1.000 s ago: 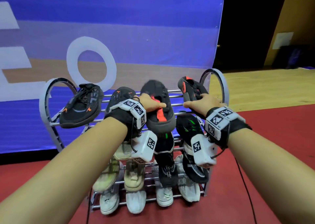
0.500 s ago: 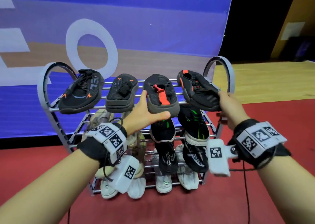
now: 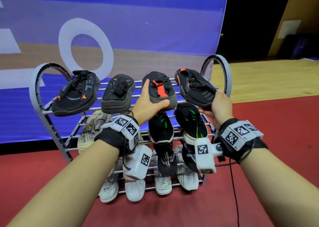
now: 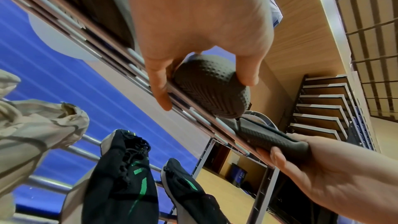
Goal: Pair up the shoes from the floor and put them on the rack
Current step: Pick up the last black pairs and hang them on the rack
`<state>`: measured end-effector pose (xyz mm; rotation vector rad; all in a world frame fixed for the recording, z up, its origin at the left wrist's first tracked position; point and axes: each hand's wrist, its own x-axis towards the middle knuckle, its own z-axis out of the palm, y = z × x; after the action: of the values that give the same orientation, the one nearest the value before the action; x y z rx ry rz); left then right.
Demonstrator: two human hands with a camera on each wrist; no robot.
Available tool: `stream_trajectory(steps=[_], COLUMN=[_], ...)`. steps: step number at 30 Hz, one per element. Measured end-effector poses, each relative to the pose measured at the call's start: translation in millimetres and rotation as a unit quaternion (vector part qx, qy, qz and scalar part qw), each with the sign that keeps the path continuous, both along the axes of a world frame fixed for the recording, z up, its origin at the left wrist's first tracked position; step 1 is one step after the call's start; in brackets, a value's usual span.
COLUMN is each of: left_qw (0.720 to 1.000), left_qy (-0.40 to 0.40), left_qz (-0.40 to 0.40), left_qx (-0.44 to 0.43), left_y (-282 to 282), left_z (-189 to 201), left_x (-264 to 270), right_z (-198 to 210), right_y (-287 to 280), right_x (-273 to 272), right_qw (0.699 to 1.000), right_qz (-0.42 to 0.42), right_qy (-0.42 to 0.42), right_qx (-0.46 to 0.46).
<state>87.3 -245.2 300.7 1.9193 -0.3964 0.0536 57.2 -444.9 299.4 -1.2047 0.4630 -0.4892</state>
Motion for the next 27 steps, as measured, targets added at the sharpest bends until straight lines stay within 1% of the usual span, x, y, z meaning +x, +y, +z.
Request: stream_trajectory(steps=[3,7,10,13,15,16,18,20,21,22,24,25,27], left_qw=[1.0,0.998,0.999,0.999,0.999,0.999,0.999,1.0,1.0,0.999,0.996,0.995,0.994], left_qy=[0.018,0.05,0.044,0.034,0.032,0.032,0.026,0.011,0.0,-0.014,-0.035,-0.047,-0.067], left_qz=[-0.006,0.0,0.008,0.002,0.0,0.001,0.002,0.0,-0.003,0.0,0.029,0.041,0.056], left_qx=[-0.001,-0.031,-0.023,-0.027,-0.028,-0.026,-0.021,0.009,0.029,0.047,0.076,0.079,0.069], left_y=[-3,-4,-6,-5,-5,-5,-2,3,9,15,31,41,60], left_z=[-1,-1,2,0,-2,-2,-2,-1,1,3,9,12,17], left_x=[2,9,5,3,0,-1,-5,-11,-14,-19,-29,-34,-41], right_z=[-6,-8,-7,-8,-8,-7,-6,-4,-2,0,4,5,6], right_y=[-1,4,3,-4,-7,-8,-7,-5,-1,6,24,33,51], right_x=[4,9,12,10,6,4,0,-7,-13,-20,-35,-38,-41], right_qw=[1.0,1.0,1.0,0.999,0.996,0.994,0.986,0.963,0.944,0.919,0.863,0.838,0.806], right_qz=[-0.002,-0.004,0.0,0.031,0.061,0.062,0.024,-0.041,-0.062,-0.075,-0.1,-0.109,-0.103], right_qy=[-0.009,-0.017,-0.01,0.004,0.032,0.05,0.088,0.111,0.11,0.1,0.065,0.05,0.037], right_qx=[-0.004,-0.003,-0.006,-0.014,-0.049,-0.076,-0.142,-0.242,-0.306,-0.375,-0.492,-0.533,-0.581])
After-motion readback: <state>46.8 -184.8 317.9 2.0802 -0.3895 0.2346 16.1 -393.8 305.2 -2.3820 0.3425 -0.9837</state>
